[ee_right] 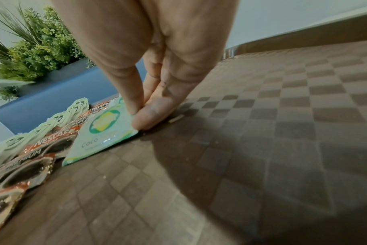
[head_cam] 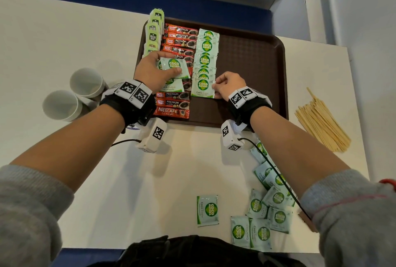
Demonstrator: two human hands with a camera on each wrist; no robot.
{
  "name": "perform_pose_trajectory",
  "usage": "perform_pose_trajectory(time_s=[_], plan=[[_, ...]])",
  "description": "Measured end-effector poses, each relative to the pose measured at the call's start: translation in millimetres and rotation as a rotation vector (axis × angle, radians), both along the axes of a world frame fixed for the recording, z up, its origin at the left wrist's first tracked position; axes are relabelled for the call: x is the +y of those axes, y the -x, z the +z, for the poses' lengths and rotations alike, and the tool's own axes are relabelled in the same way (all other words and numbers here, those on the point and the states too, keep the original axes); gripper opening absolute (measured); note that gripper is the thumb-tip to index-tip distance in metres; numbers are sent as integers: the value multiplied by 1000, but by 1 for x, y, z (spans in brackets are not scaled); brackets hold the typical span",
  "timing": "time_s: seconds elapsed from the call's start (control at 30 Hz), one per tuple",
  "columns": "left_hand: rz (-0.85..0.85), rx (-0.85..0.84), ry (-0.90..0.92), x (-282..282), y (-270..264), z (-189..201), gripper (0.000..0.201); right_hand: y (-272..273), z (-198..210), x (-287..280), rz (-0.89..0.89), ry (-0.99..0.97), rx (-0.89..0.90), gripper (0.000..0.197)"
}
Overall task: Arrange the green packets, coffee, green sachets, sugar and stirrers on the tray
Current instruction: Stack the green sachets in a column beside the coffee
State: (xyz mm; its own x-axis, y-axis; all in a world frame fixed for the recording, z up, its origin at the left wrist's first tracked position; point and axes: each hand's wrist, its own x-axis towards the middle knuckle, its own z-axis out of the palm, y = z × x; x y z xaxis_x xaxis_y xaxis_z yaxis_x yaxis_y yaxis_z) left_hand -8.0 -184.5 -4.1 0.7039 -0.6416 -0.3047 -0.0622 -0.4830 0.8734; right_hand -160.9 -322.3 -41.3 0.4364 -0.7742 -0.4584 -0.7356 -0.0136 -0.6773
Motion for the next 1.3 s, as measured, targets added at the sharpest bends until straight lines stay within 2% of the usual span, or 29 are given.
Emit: perform_pose_trajectory(time_s=[0.27, 0.4, 0.5, 0.6, 0.83, 0.97, 1.17, 1.3], plan=[[-3, 17, -3, 0, 3, -1, 32, 2, 3, 0, -28, -24, -5, 19], [-19, 18, 9, 1, 7, 1, 34, 3, 9, 2, -34, 77, -58, 11], [-49, 24, 19, 2, 10, 1, 37, -1, 23, 7, 50, 97, -121, 23], [-92, -3, 18, 2, 15, 3, 41, -10, 36, 15, 109, 9, -200, 34], [-124, 48, -2, 4, 22, 4, 44, -15, 42, 20, 115, -142, -305, 21], [-145, 35, -34, 6, 21, 4, 42, -4, 43, 11, 87, -232, -356, 22], [-247, -70, -69, 9, 22, 4, 32, 18, 34, 5, 166, -360, -264, 22], [-244, -130, -119, 8, 22, 2, 29, 28, 27, 6, 241, -302, -65, 21]])
